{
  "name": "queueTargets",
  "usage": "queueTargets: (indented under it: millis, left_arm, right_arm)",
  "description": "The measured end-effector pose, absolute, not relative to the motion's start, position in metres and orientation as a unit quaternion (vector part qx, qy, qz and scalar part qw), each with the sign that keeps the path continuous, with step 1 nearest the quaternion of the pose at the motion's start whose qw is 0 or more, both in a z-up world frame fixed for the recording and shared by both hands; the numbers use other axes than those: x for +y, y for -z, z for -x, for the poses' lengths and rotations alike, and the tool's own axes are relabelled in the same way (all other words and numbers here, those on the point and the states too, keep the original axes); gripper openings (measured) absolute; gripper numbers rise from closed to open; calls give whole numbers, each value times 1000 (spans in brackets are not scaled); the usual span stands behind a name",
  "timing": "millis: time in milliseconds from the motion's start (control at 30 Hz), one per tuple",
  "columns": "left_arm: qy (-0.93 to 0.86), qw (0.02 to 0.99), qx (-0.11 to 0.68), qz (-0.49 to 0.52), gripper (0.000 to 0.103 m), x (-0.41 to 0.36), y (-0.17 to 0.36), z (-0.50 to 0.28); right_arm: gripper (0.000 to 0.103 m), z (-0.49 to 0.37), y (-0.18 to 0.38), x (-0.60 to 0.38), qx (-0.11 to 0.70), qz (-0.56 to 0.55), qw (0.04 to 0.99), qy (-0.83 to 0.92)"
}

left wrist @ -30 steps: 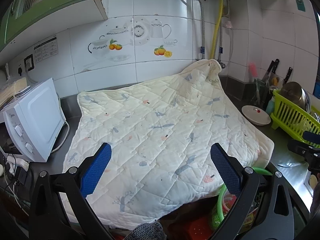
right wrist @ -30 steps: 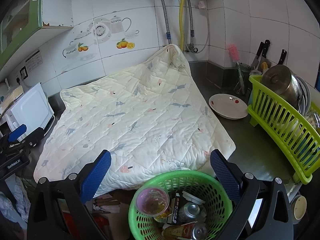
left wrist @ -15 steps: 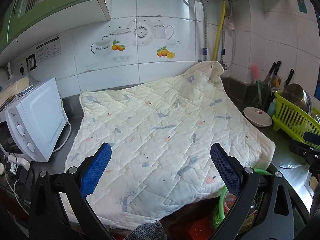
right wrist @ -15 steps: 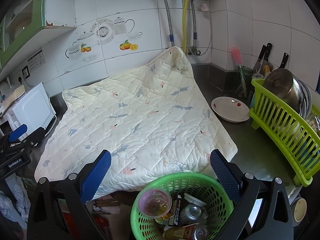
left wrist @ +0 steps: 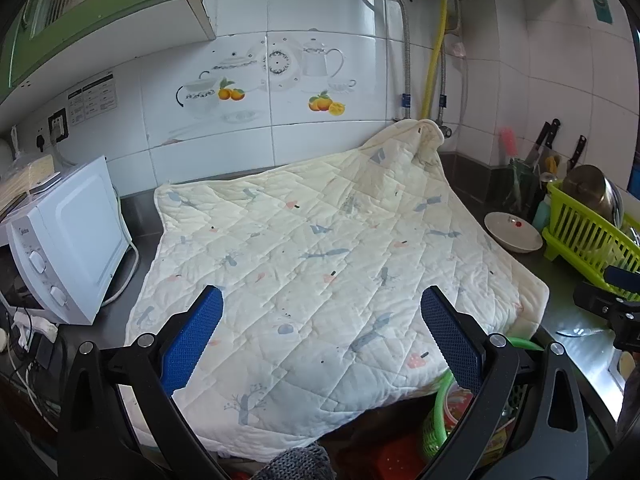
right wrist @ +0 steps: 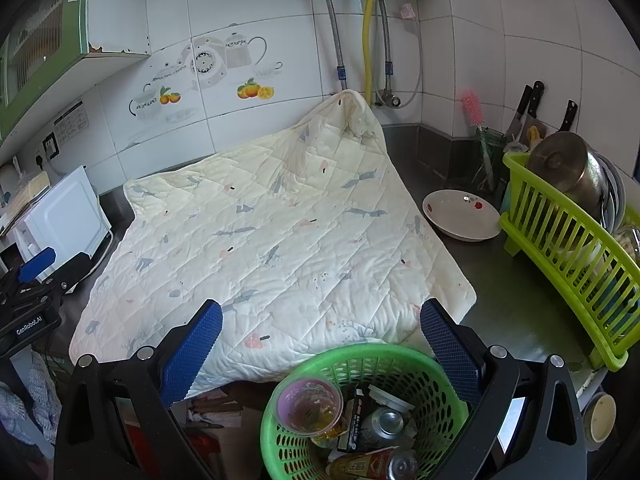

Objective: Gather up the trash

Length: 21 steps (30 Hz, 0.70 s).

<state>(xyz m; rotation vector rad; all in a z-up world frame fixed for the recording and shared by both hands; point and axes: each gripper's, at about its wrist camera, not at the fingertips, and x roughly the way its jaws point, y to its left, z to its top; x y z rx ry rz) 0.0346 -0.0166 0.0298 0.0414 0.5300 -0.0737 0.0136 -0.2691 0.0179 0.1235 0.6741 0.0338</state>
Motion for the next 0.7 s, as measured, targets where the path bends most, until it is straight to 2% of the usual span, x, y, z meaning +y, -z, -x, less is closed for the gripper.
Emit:
queueTargets:
  millis: [700]
  left_arm:
    - [41, 961, 273, -19, 98, -17, -23, -41]
  right_arm:
    - [96, -16, -11, -268, 335, -65, 940, -17]
